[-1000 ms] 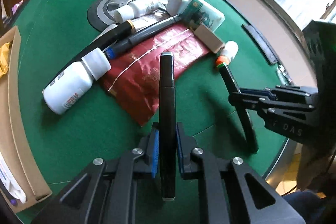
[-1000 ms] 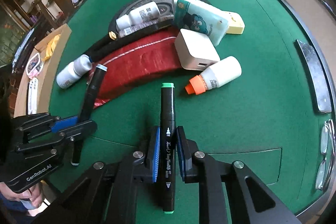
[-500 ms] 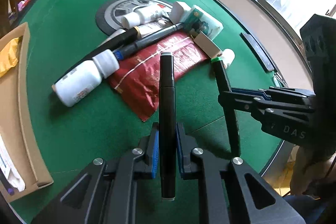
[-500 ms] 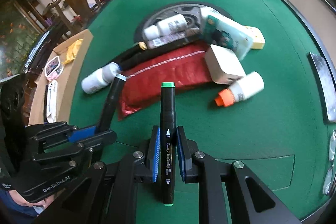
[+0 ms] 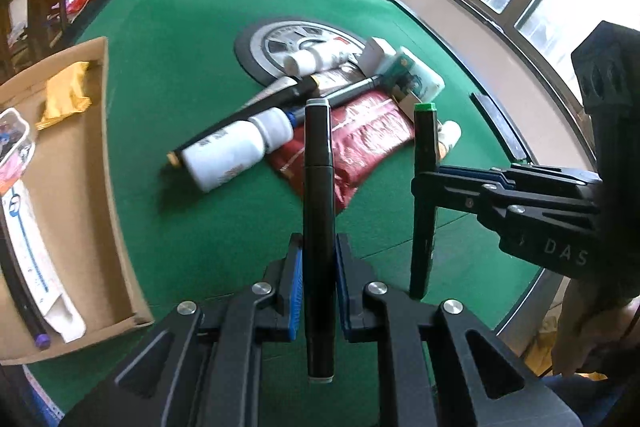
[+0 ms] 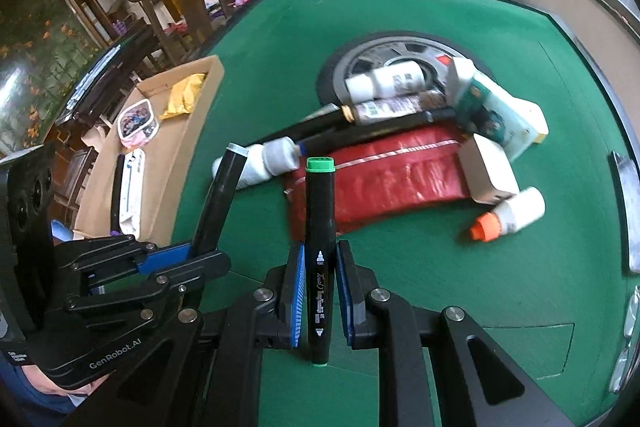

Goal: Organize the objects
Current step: 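Carry the black marker with the left tool while the right tool carries the green-capped marker to the tray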

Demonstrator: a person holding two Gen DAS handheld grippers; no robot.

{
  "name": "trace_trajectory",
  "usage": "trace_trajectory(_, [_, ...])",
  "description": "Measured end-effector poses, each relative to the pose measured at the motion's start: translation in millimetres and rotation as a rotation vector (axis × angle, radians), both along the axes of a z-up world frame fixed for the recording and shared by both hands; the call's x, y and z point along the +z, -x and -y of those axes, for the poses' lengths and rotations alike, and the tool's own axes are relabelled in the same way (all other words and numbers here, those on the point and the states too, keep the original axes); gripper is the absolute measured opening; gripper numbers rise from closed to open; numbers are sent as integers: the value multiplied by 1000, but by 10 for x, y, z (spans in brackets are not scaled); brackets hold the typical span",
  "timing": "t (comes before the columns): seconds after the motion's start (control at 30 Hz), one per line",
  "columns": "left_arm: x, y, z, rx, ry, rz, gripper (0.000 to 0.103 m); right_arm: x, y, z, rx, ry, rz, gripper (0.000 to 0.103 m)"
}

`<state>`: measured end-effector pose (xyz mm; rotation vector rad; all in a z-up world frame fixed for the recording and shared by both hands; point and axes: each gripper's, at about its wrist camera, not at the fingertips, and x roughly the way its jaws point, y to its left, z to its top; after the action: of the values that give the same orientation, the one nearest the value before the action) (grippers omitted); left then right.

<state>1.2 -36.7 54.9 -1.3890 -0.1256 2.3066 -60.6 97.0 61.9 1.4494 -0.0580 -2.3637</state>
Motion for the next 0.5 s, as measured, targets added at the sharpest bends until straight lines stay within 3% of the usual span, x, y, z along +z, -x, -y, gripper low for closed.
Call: trace_trajectory(0.5, [394, -85, 602, 101, -24, -88, 14, 548, 37, 647, 101, 64, -87, 16])
